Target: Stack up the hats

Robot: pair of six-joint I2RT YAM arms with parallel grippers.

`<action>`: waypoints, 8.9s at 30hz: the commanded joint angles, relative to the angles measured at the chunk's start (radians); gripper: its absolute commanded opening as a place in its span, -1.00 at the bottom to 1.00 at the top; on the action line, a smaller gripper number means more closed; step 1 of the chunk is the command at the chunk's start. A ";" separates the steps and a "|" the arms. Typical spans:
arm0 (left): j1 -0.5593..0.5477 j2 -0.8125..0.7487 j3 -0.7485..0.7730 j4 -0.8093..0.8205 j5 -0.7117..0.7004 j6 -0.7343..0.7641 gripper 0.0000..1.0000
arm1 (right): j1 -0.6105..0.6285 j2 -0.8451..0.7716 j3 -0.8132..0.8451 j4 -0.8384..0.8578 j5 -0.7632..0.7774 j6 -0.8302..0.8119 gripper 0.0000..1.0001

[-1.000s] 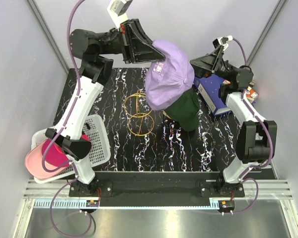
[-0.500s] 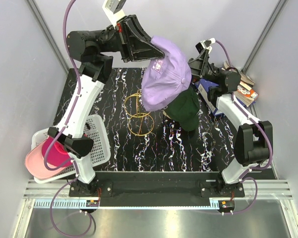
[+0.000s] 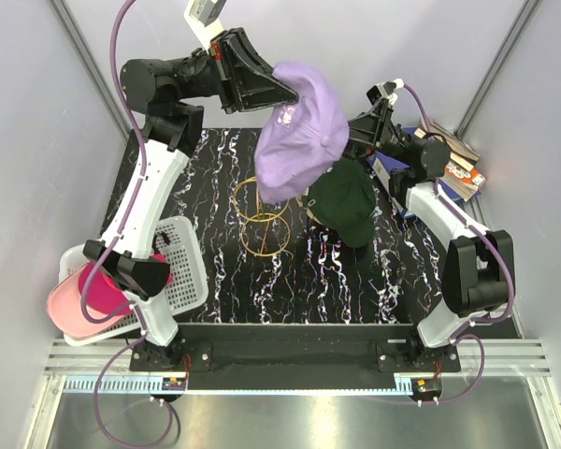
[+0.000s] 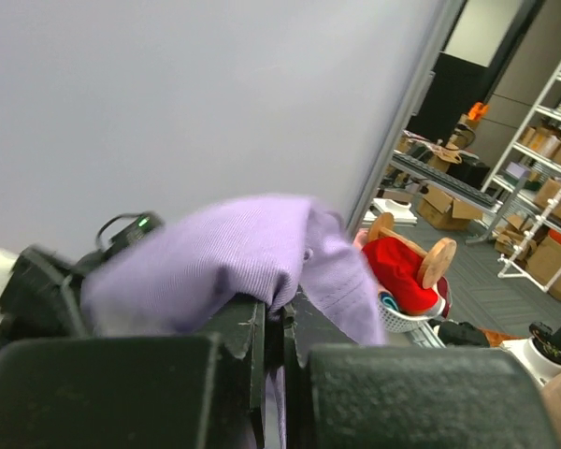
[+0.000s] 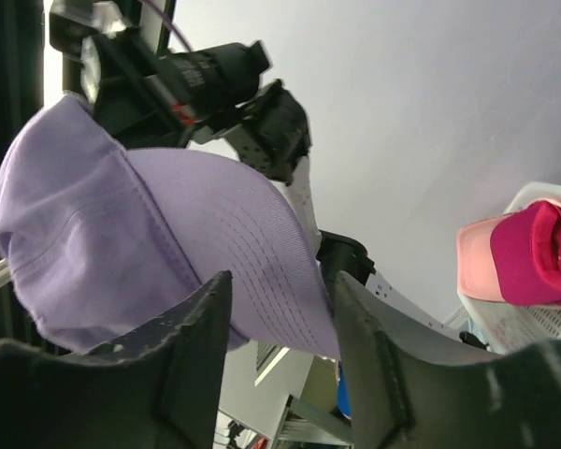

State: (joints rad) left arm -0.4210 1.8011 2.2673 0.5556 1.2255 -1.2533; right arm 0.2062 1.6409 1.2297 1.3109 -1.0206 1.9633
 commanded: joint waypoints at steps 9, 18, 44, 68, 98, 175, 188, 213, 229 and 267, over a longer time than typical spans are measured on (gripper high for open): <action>0.065 -0.068 -0.121 0.095 -0.038 0.005 -1.00 | 0.012 -0.079 0.047 0.258 0.077 0.048 -0.23; 0.082 -0.072 -0.193 0.096 -0.101 0.043 -1.00 | 0.015 -0.078 0.126 0.257 0.045 0.057 -0.31; 0.421 -0.272 -0.815 -0.818 -0.156 0.709 -1.00 | 0.045 -0.283 -0.203 -0.671 0.301 -0.443 -1.00; 0.490 -0.195 -0.747 -0.993 -0.399 0.818 0.79 | 0.170 -0.317 -0.202 -1.119 0.637 -0.598 -1.00; 0.197 -0.161 -0.750 -0.984 -0.630 0.795 0.79 | 0.332 -0.500 -0.076 -1.616 0.961 -0.860 0.10; 0.139 -0.595 -1.307 -0.697 -0.844 0.712 -0.68 | 0.437 -0.092 0.185 -1.768 0.794 -1.428 0.18; 0.140 -0.622 -1.126 -0.916 -0.741 0.979 -1.00 | 0.437 -0.170 0.215 -1.780 0.789 -1.406 0.25; 0.061 -0.353 -0.756 -1.281 -0.650 1.295 -1.00 | 0.411 -0.095 0.337 -1.739 0.829 -1.439 0.42; 0.019 -0.307 -0.667 -1.401 -0.822 1.384 -1.00 | 0.386 0.083 0.324 -1.684 0.706 -1.414 0.38; 0.028 -0.397 -0.626 -1.326 -0.989 1.256 0.98 | 0.406 0.093 0.449 -1.802 0.777 -1.480 0.41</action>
State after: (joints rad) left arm -0.4004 1.4921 1.6039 -0.8375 0.2764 0.0231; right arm 0.6067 1.7821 1.6432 -0.4881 -0.2455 0.5076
